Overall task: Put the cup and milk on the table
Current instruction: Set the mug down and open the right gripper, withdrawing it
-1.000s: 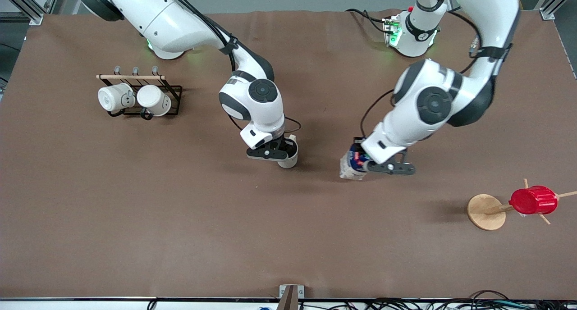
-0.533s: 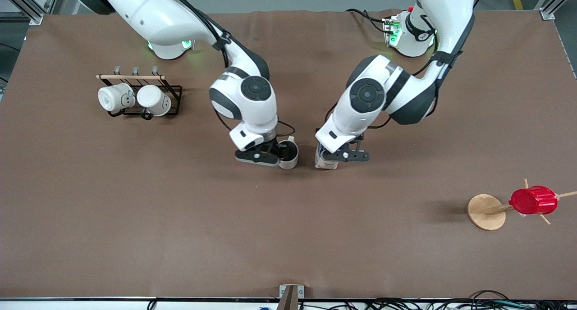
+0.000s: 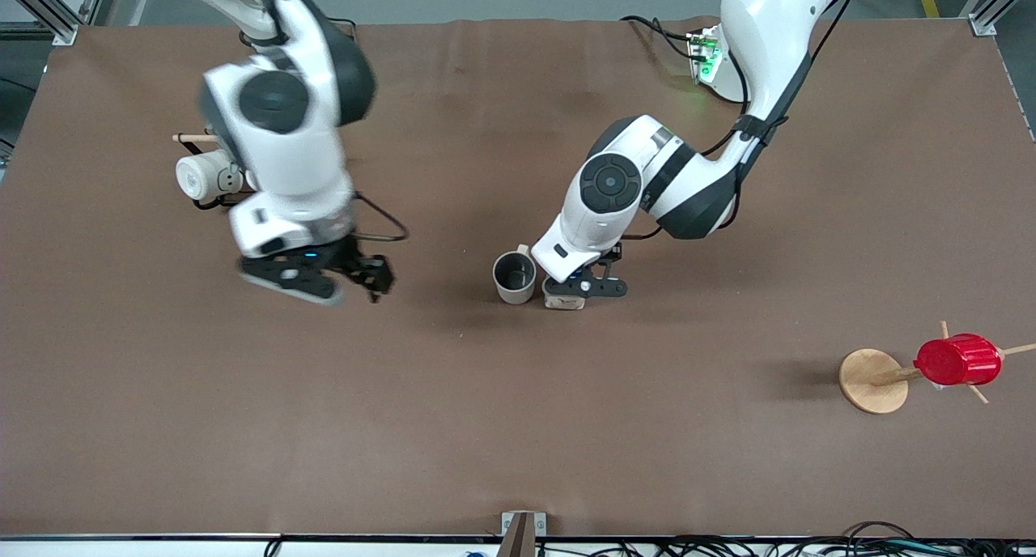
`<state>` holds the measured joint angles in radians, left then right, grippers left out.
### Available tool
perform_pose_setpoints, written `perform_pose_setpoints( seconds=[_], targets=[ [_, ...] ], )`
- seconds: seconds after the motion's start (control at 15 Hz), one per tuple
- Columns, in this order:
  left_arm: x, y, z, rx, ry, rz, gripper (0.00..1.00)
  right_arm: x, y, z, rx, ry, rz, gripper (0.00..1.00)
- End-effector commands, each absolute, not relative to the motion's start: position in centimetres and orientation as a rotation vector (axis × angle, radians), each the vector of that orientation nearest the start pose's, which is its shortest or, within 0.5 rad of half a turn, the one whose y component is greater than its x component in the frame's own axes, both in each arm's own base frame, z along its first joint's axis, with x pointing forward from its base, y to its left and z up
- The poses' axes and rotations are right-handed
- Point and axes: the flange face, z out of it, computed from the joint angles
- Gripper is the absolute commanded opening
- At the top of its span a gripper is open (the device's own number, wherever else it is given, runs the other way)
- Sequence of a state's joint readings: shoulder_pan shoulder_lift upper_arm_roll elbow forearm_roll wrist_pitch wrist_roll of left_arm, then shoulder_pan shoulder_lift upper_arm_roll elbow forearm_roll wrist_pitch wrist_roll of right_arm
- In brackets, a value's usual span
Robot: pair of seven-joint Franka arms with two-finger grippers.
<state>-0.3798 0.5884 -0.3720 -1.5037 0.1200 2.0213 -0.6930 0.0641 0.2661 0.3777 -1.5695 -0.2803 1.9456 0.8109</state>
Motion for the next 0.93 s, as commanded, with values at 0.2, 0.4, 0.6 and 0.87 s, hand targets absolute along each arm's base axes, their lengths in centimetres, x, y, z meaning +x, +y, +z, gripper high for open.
perform_pose_setpoints(
  seconds=[0.2, 0.4, 0.6, 0.87],
  targets=[
    [54.1, -45.3, 34.8, -3.134, 0.118, 0.039, 1.0, 58.6, 5.0, 60.0, -3.182, 0.448, -0.248, 1.0],
    [54.2, -45.2, 35.1, -3.129, 0.117, 0.022, 1.0, 56.5, -1.2, 63.1, -3.15, 0.334, -0.168, 1.0],
    [54.5, -44.6, 35.8, -3.13, 0.107, 0.009, 1.0, 55.4, -3.5, 65.4, -3.158, 0.271, -0.094, 1.0],
    [55.9, -41.5, 37.8, -3.129, 0.054, -0.027, 1.0, 55.2, -4.0, 64.9, -3.157, 0.283, -0.055, 1.0]
  ],
)
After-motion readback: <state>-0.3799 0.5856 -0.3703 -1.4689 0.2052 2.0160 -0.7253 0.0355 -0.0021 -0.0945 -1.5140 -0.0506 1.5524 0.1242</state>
